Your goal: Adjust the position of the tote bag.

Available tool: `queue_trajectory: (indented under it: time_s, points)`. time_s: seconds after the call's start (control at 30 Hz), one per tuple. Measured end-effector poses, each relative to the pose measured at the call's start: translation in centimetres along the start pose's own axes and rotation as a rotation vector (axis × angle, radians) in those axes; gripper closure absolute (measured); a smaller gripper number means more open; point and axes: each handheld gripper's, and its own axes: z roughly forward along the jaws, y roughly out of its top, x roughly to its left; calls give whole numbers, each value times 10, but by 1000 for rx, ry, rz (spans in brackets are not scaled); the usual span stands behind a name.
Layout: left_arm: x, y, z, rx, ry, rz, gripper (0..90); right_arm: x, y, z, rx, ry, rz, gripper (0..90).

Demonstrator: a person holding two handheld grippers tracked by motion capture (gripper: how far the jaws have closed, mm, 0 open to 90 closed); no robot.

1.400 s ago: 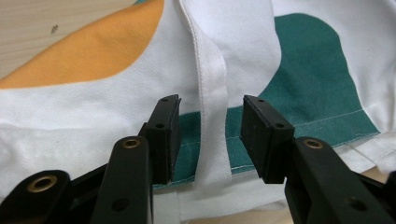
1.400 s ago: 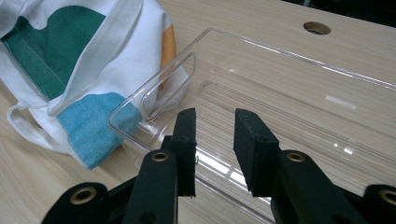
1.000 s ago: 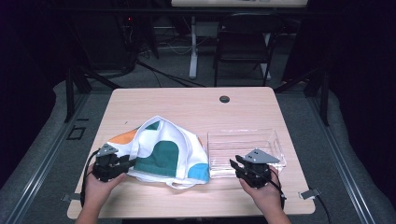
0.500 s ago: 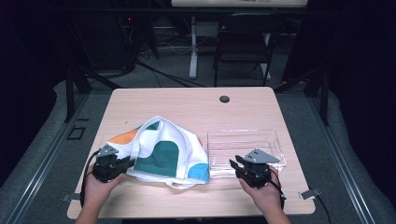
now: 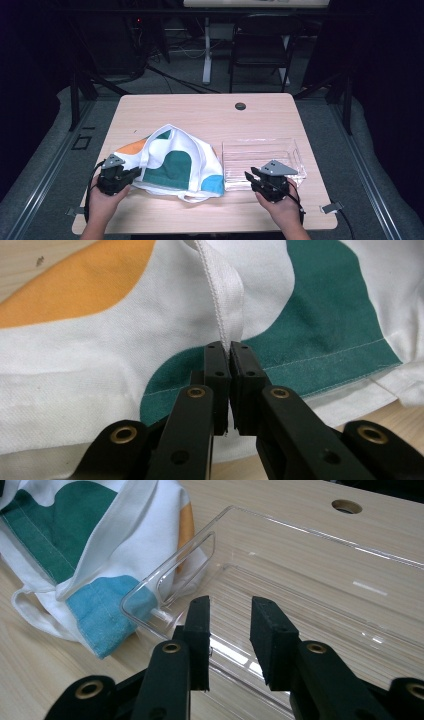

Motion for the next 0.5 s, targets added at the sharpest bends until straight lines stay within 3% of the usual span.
queue_trajectory:
  time_s: [0.27, 0.5]
  points:
    - [2, 5, -6, -23, 3, 8, 884, 8, 3, 0, 0, 7, -33, 697]
    - [2, 13, -12, -48, 8, 22, 885, 23, 11, -1, -5, 11, -77, 714]
